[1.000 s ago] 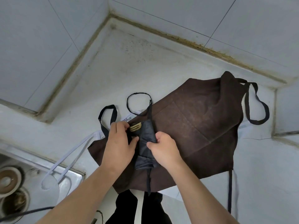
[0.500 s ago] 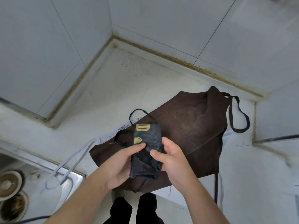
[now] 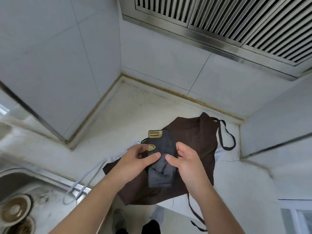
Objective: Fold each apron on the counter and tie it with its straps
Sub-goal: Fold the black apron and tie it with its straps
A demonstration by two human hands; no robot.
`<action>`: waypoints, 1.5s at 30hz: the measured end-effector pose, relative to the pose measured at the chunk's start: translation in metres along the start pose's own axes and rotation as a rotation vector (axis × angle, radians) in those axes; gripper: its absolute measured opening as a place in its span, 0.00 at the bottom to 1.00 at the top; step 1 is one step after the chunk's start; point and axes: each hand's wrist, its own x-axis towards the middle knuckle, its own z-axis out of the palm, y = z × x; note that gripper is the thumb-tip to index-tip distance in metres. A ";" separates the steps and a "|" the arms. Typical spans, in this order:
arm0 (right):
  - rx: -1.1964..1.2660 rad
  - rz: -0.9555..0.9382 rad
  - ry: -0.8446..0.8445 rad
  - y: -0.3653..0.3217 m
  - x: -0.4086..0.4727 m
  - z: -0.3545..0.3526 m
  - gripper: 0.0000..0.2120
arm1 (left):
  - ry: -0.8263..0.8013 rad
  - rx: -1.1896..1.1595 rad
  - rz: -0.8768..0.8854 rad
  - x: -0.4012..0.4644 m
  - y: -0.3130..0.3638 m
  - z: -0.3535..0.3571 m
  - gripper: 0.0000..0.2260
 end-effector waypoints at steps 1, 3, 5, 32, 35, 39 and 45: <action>0.007 -0.004 -0.005 -0.005 -0.004 0.002 0.03 | -0.056 -0.070 -0.012 -0.006 0.006 -0.003 0.27; 0.016 -0.008 -0.023 -0.014 -0.013 0.005 0.04 | -0.220 -0.212 -0.059 -0.018 0.015 -0.007 0.16; 0.045 -0.002 -0.027 -0.021 -0.022 0.011 0.06 | -0.329 -0.299 -0.068 -0.027 0.017 -0.011 0.17; 0.547 0.098 -0.258 0.005 -0.036 -0.048 0.17 | -0.342 -0.662 0.088 -0.040 0.023 0.036 0.18; 0.553 0.099 -0.228 0.011 -0.027 -0.069 0.13 | -0.331 -0.669 0.060 -0.037 0.032 0.053 0.16; 0.481 0.058 -0.164 0.005 -0.019 -0.092 0.21 | -0.330 -0.681 0.038 -0.044 0.053 0.069 0.11; 0.235 -0.094 -0.178 -0.006 -0.007 -0.115 0.26 | -0.244 -0.335 -0.055 -0.050 0.082 0.097 0.27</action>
